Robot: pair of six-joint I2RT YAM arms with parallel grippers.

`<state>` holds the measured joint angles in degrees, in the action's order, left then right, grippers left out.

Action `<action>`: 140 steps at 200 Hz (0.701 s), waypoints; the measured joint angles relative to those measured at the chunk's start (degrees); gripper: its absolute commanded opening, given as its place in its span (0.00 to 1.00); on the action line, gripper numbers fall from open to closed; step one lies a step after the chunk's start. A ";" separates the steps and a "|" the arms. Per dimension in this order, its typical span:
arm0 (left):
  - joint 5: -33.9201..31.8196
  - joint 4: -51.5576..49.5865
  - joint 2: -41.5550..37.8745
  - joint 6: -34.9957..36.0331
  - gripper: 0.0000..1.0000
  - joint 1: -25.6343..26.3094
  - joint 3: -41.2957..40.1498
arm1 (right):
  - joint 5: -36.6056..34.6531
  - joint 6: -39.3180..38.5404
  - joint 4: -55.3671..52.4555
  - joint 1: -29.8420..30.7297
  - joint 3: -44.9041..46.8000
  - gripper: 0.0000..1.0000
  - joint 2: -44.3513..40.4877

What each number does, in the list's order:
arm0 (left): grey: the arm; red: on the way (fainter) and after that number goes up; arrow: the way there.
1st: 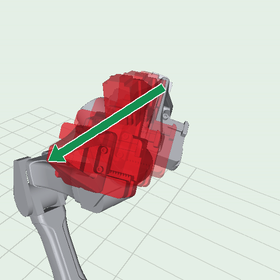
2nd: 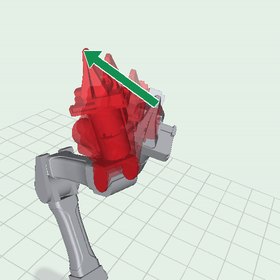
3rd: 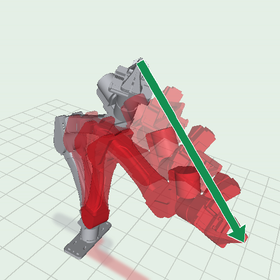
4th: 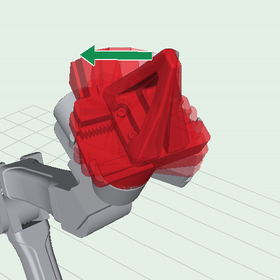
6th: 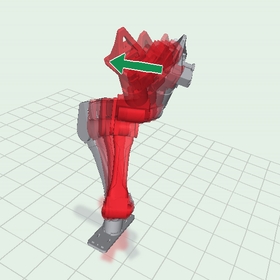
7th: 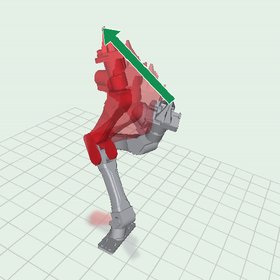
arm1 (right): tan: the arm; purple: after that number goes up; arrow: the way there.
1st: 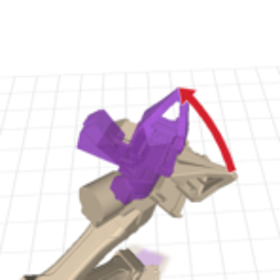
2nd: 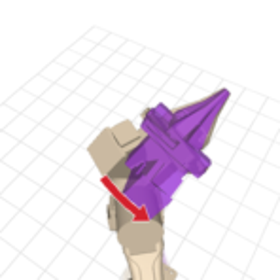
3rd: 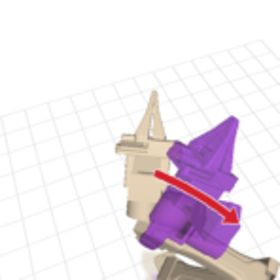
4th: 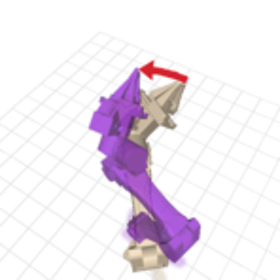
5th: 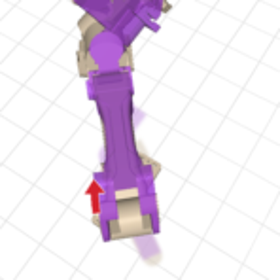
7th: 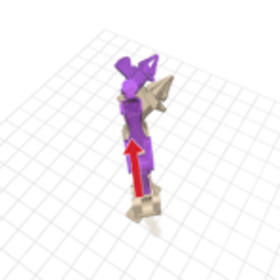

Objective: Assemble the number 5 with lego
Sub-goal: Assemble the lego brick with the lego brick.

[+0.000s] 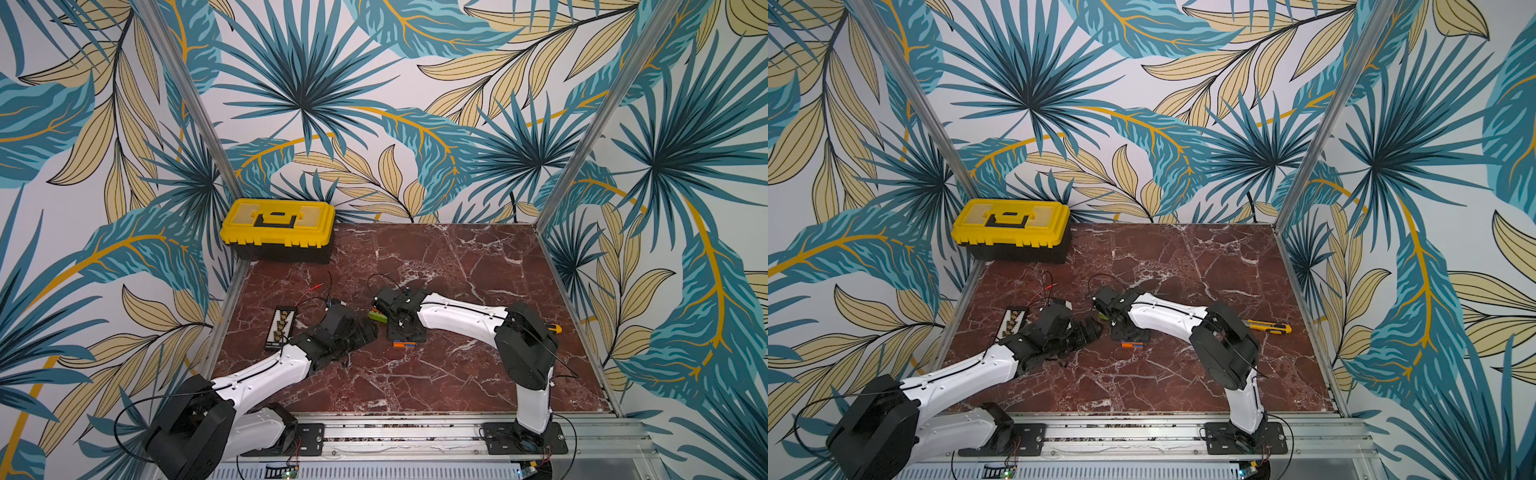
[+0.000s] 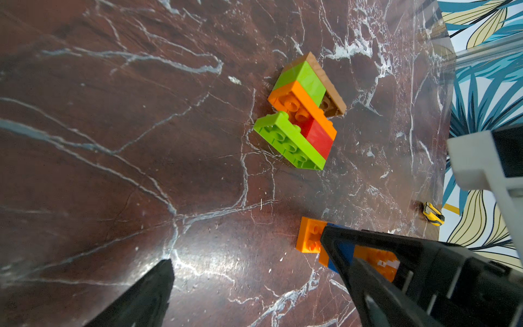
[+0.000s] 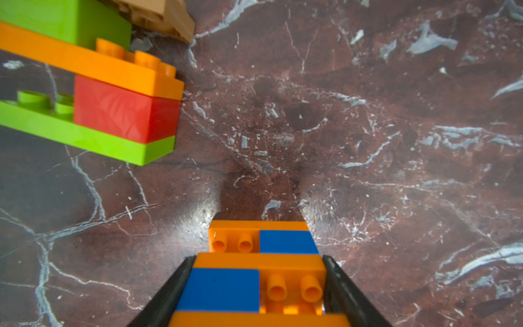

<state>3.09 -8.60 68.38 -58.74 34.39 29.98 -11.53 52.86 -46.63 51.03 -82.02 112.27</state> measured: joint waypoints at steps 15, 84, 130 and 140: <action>0.02 -0.02 0.00 0.00 1.00 0.00 0.00 | 0.02 -0.09 0.04 -0.04 0.04 0.66 -0.07; 0.20 -0.26 0.00 0.00 1.00 0.00 0.07 | 1.31 -1.07 0.17 -0.50 0.81 0.79 -0.07; 0.44 -0.33 0.00 0.22 1.00 0.00 0.09 | 1.77 -3.61 0.33 -0.70 0.83 0.95 -0.57; 0.59 -0.33 0.00 0.31 1.00 0.00 0.09 | 1.90 -4.59 0.48 -0.70 0.90 0.97 -1.40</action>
<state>3.68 -8.93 68.38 -58.43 34.39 30.06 -9.63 48.27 -46.15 50.33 -81.12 110.87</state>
